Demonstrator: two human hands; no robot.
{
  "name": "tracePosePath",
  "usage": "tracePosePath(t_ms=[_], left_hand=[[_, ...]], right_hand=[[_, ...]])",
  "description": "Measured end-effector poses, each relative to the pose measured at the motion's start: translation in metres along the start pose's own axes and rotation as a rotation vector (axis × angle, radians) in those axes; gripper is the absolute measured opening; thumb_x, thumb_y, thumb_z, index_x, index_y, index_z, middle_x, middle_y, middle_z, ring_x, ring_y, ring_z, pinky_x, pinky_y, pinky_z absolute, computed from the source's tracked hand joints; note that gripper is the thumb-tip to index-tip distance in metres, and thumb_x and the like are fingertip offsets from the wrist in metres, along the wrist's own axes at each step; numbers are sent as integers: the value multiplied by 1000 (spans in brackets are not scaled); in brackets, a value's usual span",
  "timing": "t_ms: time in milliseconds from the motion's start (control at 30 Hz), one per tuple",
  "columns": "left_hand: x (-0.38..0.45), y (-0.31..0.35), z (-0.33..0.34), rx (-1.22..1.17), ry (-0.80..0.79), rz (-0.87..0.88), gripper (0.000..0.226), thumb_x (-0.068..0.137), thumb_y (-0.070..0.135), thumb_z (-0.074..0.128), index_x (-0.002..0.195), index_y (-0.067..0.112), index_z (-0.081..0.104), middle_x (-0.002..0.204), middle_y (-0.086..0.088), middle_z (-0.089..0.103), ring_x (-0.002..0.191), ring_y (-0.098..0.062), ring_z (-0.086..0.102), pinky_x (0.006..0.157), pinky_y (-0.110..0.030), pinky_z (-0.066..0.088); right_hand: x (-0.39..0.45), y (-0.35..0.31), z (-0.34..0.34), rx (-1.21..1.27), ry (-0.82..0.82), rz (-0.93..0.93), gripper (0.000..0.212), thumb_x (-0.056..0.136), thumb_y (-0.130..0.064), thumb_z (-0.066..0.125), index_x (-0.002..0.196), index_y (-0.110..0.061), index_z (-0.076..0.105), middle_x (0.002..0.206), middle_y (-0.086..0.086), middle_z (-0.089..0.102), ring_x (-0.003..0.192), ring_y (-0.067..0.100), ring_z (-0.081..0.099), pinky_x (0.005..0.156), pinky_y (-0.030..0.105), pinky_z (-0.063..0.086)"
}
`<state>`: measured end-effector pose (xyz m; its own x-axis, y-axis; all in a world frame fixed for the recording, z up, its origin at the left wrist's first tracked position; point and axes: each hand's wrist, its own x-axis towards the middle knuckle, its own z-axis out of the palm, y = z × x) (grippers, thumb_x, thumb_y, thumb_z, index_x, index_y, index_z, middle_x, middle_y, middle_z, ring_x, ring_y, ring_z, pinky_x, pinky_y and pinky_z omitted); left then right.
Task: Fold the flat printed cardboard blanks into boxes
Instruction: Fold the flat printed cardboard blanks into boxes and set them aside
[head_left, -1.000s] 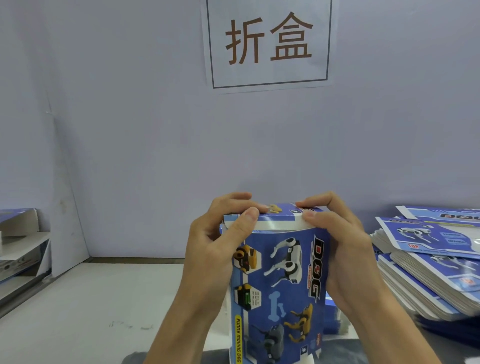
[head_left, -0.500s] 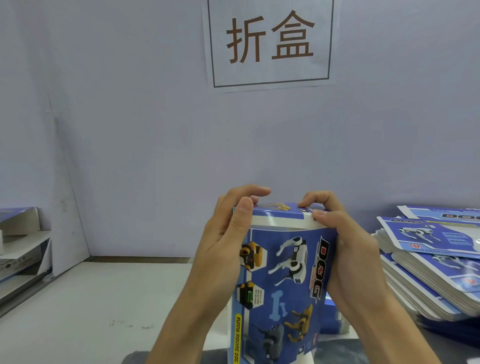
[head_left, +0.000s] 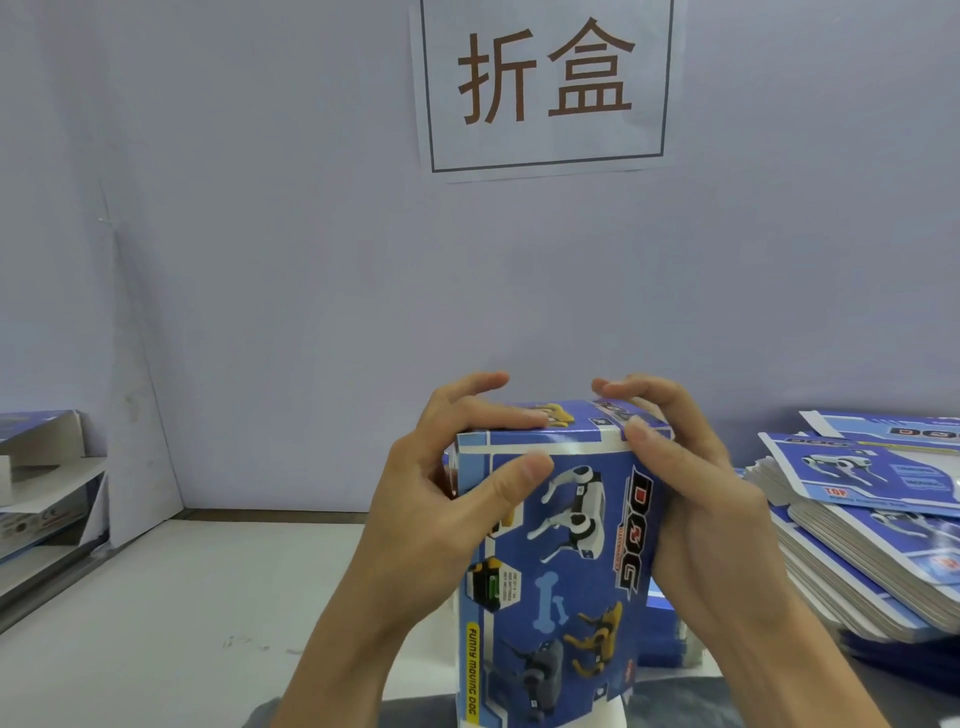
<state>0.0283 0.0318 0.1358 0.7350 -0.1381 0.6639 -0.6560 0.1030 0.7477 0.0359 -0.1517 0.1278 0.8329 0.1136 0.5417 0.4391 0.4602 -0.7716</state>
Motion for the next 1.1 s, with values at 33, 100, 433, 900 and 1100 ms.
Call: tracePosePath(t_ms=[33,100,433,900,1100], left_hand=[[0,-1,0,9,16,23,25,75,40,73,98,31,76,133,18,57,118,-20,65,66,-35,63],[0,-4,0,32,49,51,23,76,41,71,96,30,75,132,18,59,116,-20,67,66,-39,64],[0,-13,3,55,125,75,19,75,47,71,84,32,76,132,15,61,124,-24,62,81,-50,61],[2,-13,-4,82,161,72,28,69,45,76,93,31,72,125,18,61,109,-24,69,64,-34,63],[7,-16,-14,64,506,187,20,80,53,77,85,35,70,84,5,71,75,-17,71,61,-35,61]], right_hand=[[0,0,0,-16,-19,-23,36,75,-37,79,108,-25,69,127,5,66,98,32,72,68,39,61],[1,1,1,-108,-25,-63,48,64,-52,87,104,-28,73,137,-8,59,111,28,69,73,38,61],[5,11,4,-195,95,-117,20,70,-37,84,78,-21,75,129,-9,64,101,26,72,66,34,61],[3,8,17,-324,143,-186,24,71,-41,73,87,-24,77,128,-11,65,111,19,68,67,34,62],[4,5,16,-473,292,-379,26,81,-39,68,105,-48,64,120,-16,65,121,6,58,100,38,47]])
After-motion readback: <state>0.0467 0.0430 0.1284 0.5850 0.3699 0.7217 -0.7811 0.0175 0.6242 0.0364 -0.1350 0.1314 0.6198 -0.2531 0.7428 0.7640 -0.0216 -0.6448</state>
